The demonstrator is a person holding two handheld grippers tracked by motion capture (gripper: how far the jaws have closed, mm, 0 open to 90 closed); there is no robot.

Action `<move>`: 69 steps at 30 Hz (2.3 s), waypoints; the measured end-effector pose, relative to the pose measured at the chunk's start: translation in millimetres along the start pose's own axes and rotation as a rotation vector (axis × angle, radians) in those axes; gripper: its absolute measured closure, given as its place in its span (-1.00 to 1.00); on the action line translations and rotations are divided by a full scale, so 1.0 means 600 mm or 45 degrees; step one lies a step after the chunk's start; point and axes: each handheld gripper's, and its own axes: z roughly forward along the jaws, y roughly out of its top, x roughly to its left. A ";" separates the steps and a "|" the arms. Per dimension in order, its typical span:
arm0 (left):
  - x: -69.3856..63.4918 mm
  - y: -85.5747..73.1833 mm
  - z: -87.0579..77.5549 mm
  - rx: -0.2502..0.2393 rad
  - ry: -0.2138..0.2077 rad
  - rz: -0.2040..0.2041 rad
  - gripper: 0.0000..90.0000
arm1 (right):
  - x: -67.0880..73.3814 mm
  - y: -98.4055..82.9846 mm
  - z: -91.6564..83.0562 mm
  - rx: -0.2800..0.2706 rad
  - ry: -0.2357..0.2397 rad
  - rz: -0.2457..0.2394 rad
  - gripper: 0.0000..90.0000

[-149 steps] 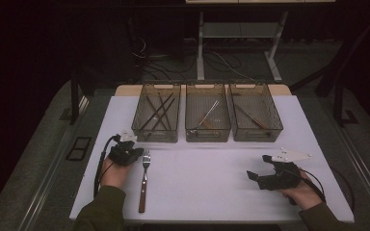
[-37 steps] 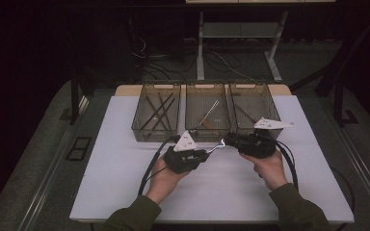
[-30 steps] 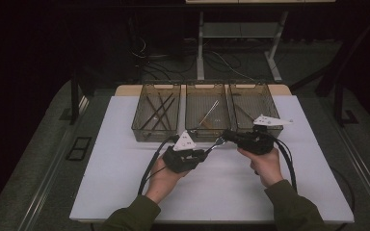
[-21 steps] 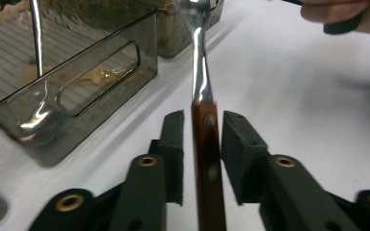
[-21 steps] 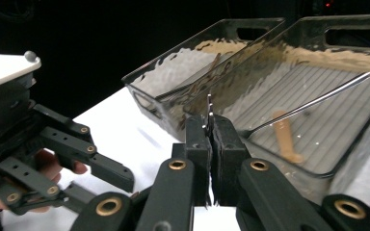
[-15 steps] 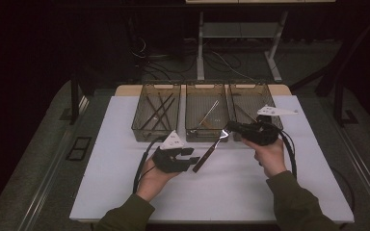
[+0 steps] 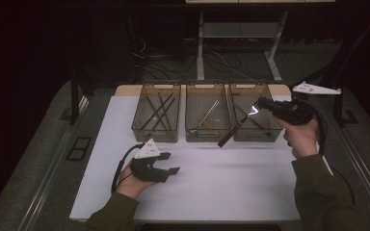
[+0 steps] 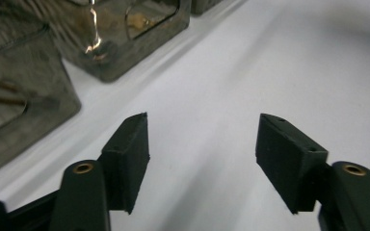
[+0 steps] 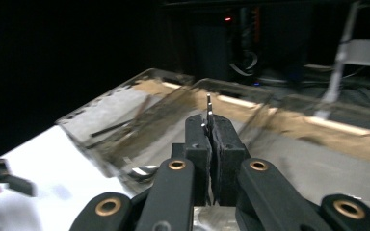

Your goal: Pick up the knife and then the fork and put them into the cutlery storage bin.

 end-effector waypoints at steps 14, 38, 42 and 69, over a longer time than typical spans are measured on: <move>0.013 -0.042 -0.030 0.003 0.012 -0.074 -0.73 | -0.079 0.052 -0.026 0.003 -0.240 -0.032 0.94; 0.012 -0.053 -0.020 0.055 -0.007 -0.046 -1.00 | -0.124 0.008 0.093 0.310 -0.227 -0.014 0.94; 0.012 -0.053 -0.019 0.058 -0.015 -0.052 -1.00 | -0.138 0.001 0.101 0.308 -0.210 0.032 0.93; 0.014 -0.052 -0.018 0.058 -0.024 -0.052 -1.00 | -0.191 -0.019 0.094 0.275 -0.391 0.072 -0.03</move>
